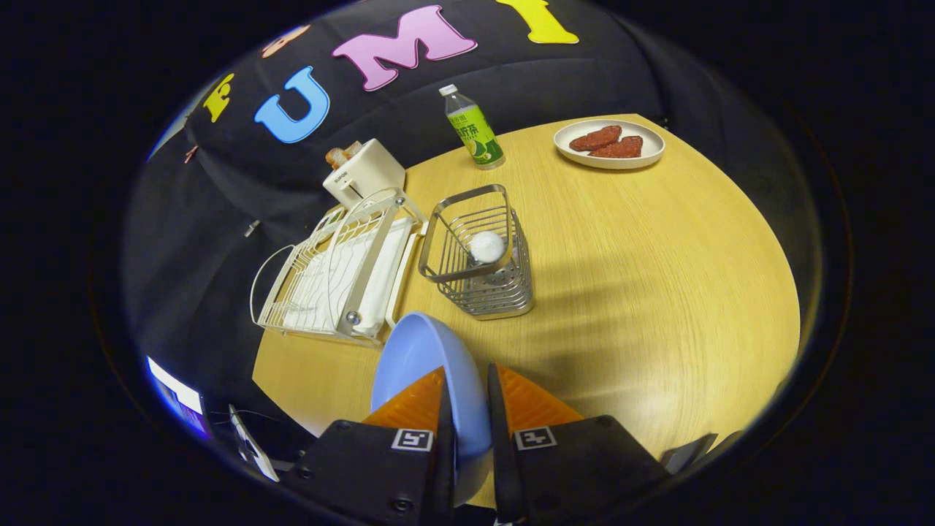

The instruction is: Take the plate from the dish rack, then take the spoon from the basket and place it into the plate.

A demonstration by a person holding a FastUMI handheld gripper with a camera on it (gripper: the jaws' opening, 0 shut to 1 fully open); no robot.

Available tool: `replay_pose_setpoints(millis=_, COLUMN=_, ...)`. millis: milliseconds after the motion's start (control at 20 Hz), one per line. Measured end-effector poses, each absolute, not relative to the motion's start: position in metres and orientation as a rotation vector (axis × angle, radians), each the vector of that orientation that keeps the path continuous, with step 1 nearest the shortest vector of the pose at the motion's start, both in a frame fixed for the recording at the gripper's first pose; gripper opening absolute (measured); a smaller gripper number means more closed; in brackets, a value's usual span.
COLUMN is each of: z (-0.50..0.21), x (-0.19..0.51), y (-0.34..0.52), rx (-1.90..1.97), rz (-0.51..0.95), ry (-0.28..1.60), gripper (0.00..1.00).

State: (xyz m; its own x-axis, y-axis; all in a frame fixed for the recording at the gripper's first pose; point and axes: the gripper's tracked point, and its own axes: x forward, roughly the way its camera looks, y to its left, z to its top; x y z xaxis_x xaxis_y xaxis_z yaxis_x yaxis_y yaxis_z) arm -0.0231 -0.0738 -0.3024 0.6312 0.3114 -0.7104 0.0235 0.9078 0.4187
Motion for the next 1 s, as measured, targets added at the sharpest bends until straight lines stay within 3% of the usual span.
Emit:
replay_pose_setpoints(millis=150, z=-0.312, x=-0.022, y=-0.082, rx=0.391, rz=0.192, ry=0.883, gripper=0.21)
replay_pose_setpoints(millis=200, z=-0.313, x=-0.021, y=-0.084, rx=0.382, rz=0.205, ry=0.878, gripper=0.30)
replay_pose_setpoints(millis=300, z=-0.314, x=-0.019, y=-0.087, rx=0.348, rz=0.223, ry=0.858, gripper=0.32)
replay_pose_setpoints(millis=500, z=-0.302, x=-0.017, y=-0.089, rx=0.278, rz=0.274, ry=0.752, gripper=0.89)
replay_pose_setpoints(millis=550, z=-0.294, x=-0.015, y=-0.090, rx=0.241, rz=0.287, ry=0.707, gripper=0.98)
replay_pose_setpoints(millis=800, z=-0.248, x=0.007, y=-0.089, rx=0.095, rz=0.322, ry=0.427, gripper=0.98)
replay_pose_setpoints(millis=1000, z=-0.235, x=0.033, y=-0.089, rx=0.103, rz=0.308, ry=0.345, gripper=0.99)
